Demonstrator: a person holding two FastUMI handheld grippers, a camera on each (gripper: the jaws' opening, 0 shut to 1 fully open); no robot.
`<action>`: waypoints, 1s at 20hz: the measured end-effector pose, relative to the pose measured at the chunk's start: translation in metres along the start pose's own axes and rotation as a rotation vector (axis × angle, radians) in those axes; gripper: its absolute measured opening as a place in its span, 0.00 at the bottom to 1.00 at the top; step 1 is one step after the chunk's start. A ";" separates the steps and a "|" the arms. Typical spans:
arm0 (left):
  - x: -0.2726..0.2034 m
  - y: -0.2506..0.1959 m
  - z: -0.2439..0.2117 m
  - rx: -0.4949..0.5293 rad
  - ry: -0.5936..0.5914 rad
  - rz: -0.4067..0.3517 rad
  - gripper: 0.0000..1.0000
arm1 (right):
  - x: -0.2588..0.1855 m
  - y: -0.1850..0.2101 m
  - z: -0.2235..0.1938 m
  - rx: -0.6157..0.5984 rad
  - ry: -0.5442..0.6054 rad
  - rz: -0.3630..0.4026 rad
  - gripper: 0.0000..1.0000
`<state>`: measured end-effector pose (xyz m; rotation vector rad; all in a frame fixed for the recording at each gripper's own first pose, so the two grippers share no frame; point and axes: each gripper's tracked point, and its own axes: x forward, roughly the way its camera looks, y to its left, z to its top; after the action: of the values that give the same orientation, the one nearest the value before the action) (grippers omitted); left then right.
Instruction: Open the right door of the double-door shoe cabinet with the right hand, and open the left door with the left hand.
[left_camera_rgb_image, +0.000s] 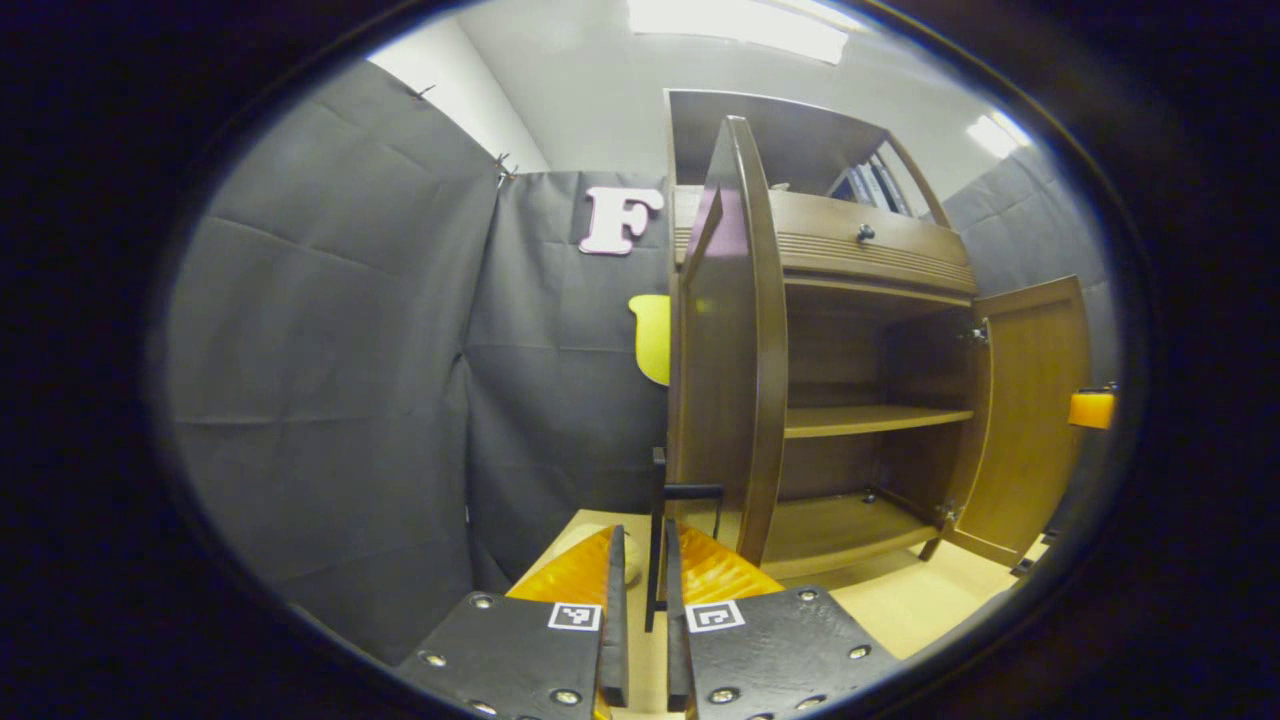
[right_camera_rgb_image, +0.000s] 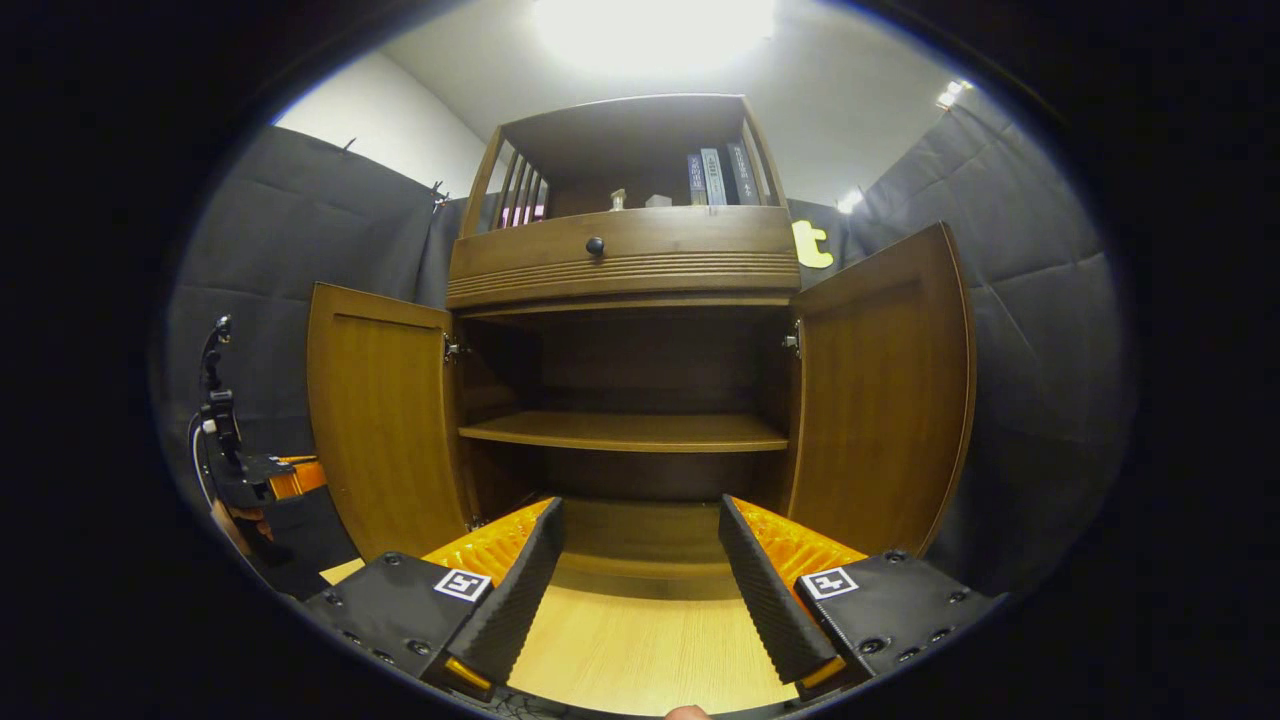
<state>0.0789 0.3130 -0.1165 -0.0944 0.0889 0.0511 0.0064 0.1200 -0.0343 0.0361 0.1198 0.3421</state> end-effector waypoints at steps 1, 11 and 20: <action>-0.003 0.010 0.002 0.009 -0.002 0.021 0.19 | -0.001 0.001 0.001 0.009 -0.003 -0.007 0.93; -0.084 0.003 0.051 0.015 -0.055 0.056 0.19 | -0.045 -0.038 0.022 0.021 -0.042 -0.047 0.97; -0.150 -0.071 0.086 0.026 -0.092 -0.007 0.19 | -0.098 -0.076 0.022 -0.003 -0.047 -0.114 0.96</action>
<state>-0.0587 0.2440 -0.0109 -0.0667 -0.0026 0.0469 -0.0573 0.0149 -0.0055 0.0346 0.0741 0.2276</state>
